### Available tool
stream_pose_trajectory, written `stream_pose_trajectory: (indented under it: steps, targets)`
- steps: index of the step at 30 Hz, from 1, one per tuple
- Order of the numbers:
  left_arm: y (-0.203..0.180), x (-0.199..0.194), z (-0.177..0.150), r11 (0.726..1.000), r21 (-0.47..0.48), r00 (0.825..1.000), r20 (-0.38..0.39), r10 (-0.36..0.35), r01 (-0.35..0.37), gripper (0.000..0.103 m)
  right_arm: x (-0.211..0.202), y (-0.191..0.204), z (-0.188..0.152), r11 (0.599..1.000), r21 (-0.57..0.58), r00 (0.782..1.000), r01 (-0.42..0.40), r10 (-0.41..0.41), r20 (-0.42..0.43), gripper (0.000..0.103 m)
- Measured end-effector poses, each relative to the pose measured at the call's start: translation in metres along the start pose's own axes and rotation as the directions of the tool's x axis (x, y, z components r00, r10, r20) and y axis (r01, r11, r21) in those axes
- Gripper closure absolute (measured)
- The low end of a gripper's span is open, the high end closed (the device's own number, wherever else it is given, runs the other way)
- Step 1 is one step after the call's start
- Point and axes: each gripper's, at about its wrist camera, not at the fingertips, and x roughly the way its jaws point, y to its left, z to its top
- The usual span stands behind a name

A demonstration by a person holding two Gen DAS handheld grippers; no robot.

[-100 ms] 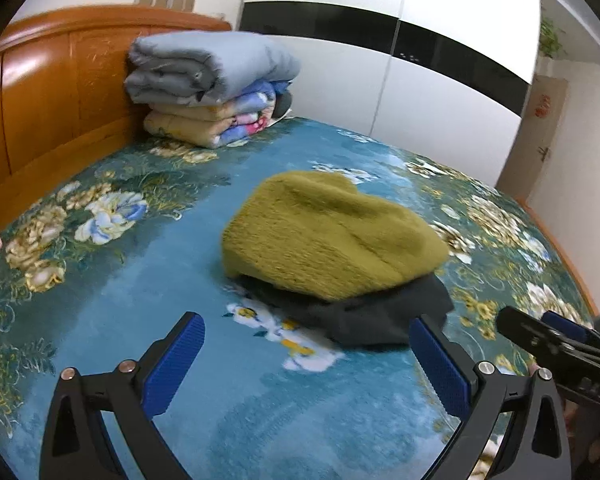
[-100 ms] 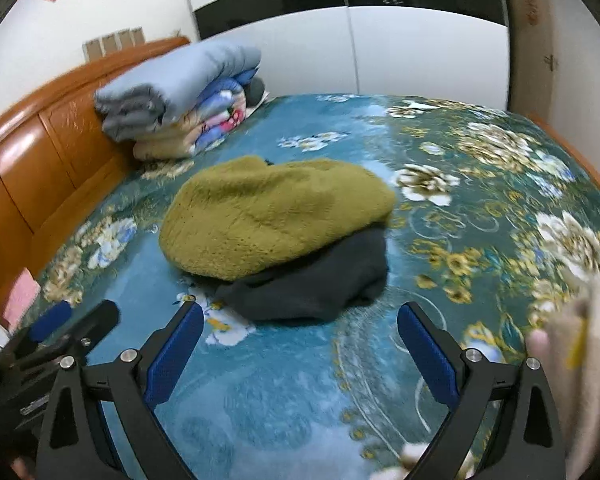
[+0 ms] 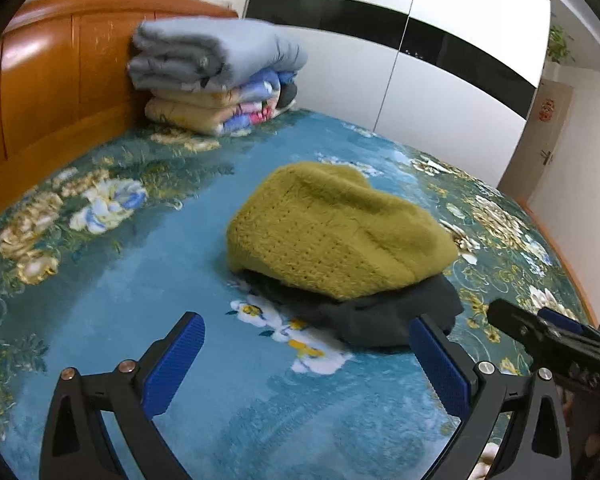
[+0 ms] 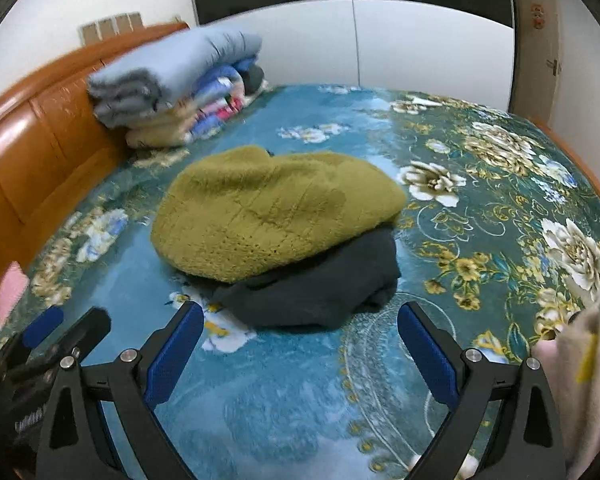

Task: Fold clothes
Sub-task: 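Move both grippers toward the olive-green sweater on the pile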

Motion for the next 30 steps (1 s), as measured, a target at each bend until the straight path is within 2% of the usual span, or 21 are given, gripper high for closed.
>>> stream_pose_trajectory:
  steps: [5, 8, 11, 14, 16, 21, 25, 27, 30]
  targets:
    - [0.035, 0.010, 0.010, 0.992, -0.041, 0.992, -0.048, -0.119, 0.117, 0.000, 0.019, 0.022, 0.008, 0.994, -0.032, 0.993, 0.100, -0.102, -0.062, 0.005]
    - [0.076, 0.041, 0.039, 0.985, -0.030, 0.978, -0.114, -0.174, 0.172, 0.000, 0.050, 0.055, 0.022, 0.978, -0.057, 0.966, 0.201, -0.208, -0.153, 0.005]
    - [0.095, 0.029, 0.058, 0.982, -0.011, 0.973, -0.131, -0.189, 0.189, 0.000, 0.069, 0.084, 0.024, 0.963, -0.079, 0.942, 0.259, -0.270, -0.201, 0.005]
    - [0.106, 0.037, 0.057, 0.978, -0.054, 0.971, -0.116, -0.207, 0.202, 0.000, 0.080, 0.113, 0.029, 0.951, -0.124, 0.920, 0.283, -0.306, -0.244, 0.005]
    - [0.111, 0.032, 0.059, 0.973, -0.085, 0.969, -0.112, -0.222, 0.213, 0.000, 0.077, 0.122, 0.027, 0.938, -0.159, 0.909, 0.309, -0.340, -0.242, 0.005]
    - [0.117, 0.021, 0.061, 0.971, -0.129, 0.975, -0.070, -0.211, 0.201, 0.000, 0.053, 0.131, 0.022, 0.918, -0.216, 0.893, 0.332, -0.380, -0.241, 0.005]
    - [0.112, 0.010, 0.058, 0.972, -0.142, 0.980, -0.039, -0.194, 0.186, 0.000, 0.041, 0.126, 0.030, 0.919, -0.217, 0.904, 0.329, -0.373, -0.210, 0.005]
    - [0.103, 0.002, 0.054, 0.978, -0.123, 0.985, -0.020, -0.170, 0.166, 0.000, 0.036, 0.120, 0.031, 0.931, -0.203, 0.924, 0.304, -0.340, -0.175, 0.005]
    - [0.088, -0.008, 0.043, 0.987, -0.101, 0.992, -0.009, -0.127, 0.126, 0.000, 0.029, 0.108, 0.022, 0.958, -0.186, 0.960, 0.217, -0.245, -0.139, 0.005]
